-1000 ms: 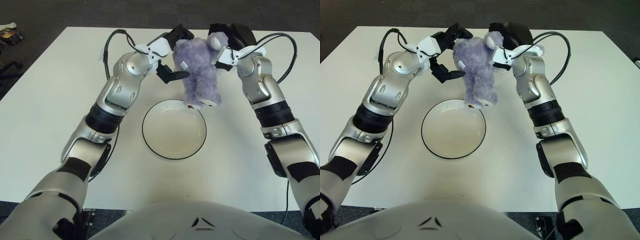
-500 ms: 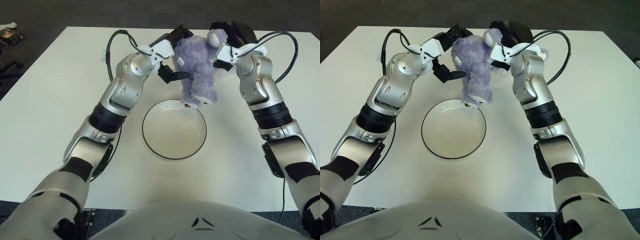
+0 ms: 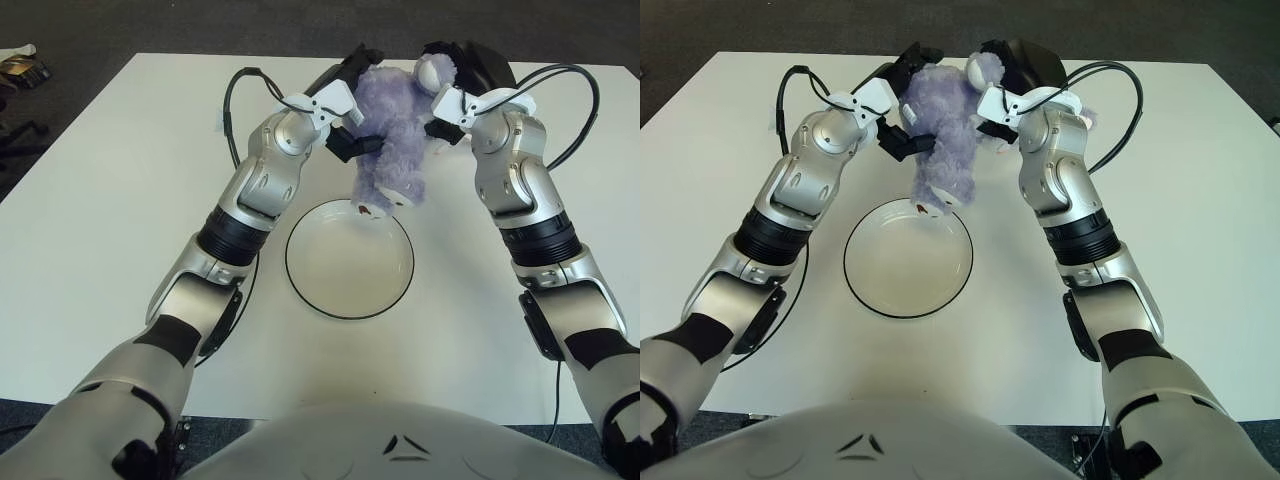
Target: Put the doll into the plate.
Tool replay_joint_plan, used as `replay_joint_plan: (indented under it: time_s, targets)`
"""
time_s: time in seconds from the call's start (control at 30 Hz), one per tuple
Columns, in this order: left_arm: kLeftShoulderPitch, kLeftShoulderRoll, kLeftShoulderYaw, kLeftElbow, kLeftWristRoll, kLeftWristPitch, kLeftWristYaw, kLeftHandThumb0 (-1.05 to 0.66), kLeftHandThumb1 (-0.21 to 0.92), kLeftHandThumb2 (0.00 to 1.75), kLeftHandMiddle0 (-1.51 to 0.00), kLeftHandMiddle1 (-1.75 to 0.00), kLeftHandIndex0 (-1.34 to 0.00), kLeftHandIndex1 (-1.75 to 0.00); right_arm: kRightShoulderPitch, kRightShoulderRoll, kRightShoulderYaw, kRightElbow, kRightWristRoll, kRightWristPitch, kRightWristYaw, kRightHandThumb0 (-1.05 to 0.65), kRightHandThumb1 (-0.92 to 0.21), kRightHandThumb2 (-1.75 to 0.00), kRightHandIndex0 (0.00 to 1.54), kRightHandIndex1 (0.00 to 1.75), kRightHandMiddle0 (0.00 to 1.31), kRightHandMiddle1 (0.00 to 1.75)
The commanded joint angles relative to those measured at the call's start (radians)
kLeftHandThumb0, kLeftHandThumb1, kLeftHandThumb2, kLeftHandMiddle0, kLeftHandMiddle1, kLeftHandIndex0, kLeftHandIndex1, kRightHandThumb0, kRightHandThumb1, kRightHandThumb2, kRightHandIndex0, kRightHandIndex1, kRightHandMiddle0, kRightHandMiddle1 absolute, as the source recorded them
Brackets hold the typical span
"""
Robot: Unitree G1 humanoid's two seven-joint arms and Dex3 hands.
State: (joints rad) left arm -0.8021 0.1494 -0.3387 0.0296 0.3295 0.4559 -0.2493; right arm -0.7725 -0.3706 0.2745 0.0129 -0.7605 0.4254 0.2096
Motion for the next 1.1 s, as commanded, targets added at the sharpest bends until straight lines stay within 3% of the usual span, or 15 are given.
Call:
replay_joint_plan:
  time_s: [0.0,0.2,0.3,0.4,0.67,0.9,1.07]
  targets:
    - [0.024,-0.025,0.019,0.054,-0.002,-0.050,0.050,-0.78,0.24,0.98,0.00,0.00,0.00,-0.10,-0.020,0.006,-0.006,-0.041,0.005,-0.009,0.007,0.62,-0.01,-1.69,0.87,1.75,1.16,1.75]
    - [0.023,-0.047,0.028,0.094,0.011,-0.113,0.103,-0.78,0.22,0.99,-0.01,-0.03,0.00,-0.02,-0.018,0.004,-0.011,-0.051,0.016,-0.019,0.015,0.61,-0.02,-1.68,0.86,1.75,1.15,1.75]
    - [0.020,-0.051,0.029,0.107,0.015,-0.128,0.115,-0.77,0.20,1.01,0.00,-0.21,0.00,-0.09,-0.017,0.007,-0.013,-0.056,0.020,-0.019,0.016,0.60,-0.03,-1.67,0.85,1.75,1.15,1.75]
    - [0.008,-0.055,0.021,0.128,0.027,-0.132,0.121,-0.75,0.17,1.02,0.00,-0.30,0.00,-0.27,-0.014,0.010,-0.019,-0.065,0.027,-0.025,0.014,0.60,-0.04,-1.66,0.85,1.75,1.15,1.75]
    - [0.004,-0.062,0.021,0.171,0.047,-0.178,0.134,-0.76,0.17,1.02,0.00,-0.06,0.00,-0.41,-0.009,0.005,-0.020,-0.089,0.026,-0.034,0.016,0.60,-0.04,-1.66,0.85,1.75,1.14,1.75]
    - [0.017,-0.078,0.028,0.214,0.064,-0.278,0.207,-0.73,0.14,1.04,-0.01,-0.01,0.00,-0.96,0.001,0.001,-0.026,-0.121,0.043,-0.041,0.036,0.60,-0.04,-1.66,0.85,1.75,1.17,1.75]
    - [0.021,-0.107,0.054,0.227,0.034,-0.275,0.222,-0.67,0.09,1.07,-0.01,-0.25,0.00,-1.04,-0.001,0.009,-0.025,-0.152,0.042,-0.007,0.078,0.61,-0.03,-1.67,0.85,1.75,1.18,1.75]
